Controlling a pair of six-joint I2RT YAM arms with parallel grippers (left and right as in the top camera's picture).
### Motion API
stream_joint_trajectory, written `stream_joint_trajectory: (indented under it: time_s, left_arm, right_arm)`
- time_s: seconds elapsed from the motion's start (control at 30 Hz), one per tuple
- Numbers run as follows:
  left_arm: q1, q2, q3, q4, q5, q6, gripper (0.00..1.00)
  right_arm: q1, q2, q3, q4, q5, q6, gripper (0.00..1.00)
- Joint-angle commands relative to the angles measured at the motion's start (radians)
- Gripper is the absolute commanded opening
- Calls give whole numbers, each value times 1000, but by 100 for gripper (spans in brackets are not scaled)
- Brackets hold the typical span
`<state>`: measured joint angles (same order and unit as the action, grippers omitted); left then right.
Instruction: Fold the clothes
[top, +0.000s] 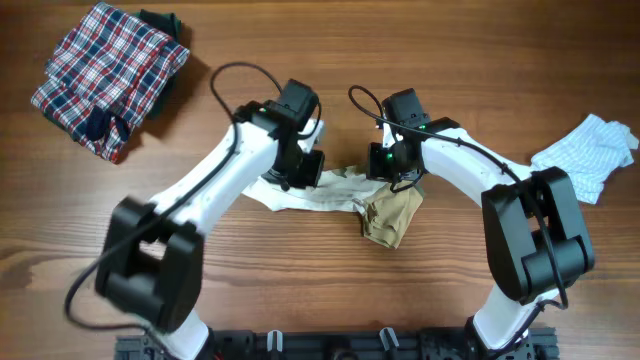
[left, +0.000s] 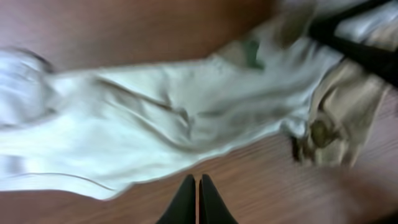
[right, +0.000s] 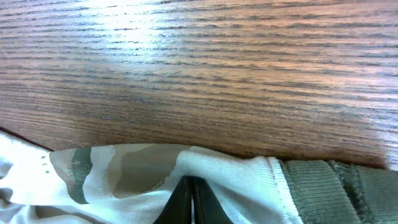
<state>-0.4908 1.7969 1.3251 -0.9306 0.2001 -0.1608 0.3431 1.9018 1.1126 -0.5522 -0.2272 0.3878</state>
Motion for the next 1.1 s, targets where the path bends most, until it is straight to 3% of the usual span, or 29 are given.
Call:
stream_joint_trajectory:
  time_s: [0.0,0.27,1.07]
  left_arm:
    - [10,-14,-3,80,-166,-39,4]
    - [30,128,-3,146,-121,-27,4]
    - [30,190,-3,57,-78,-26,4]
  right_arm:
    - [-11,42,-11,-1,55,-18,4]
    - [-11,42,-11,-8,55,-19,4]
    - [-11,42,-11,-11,55,-21,4]
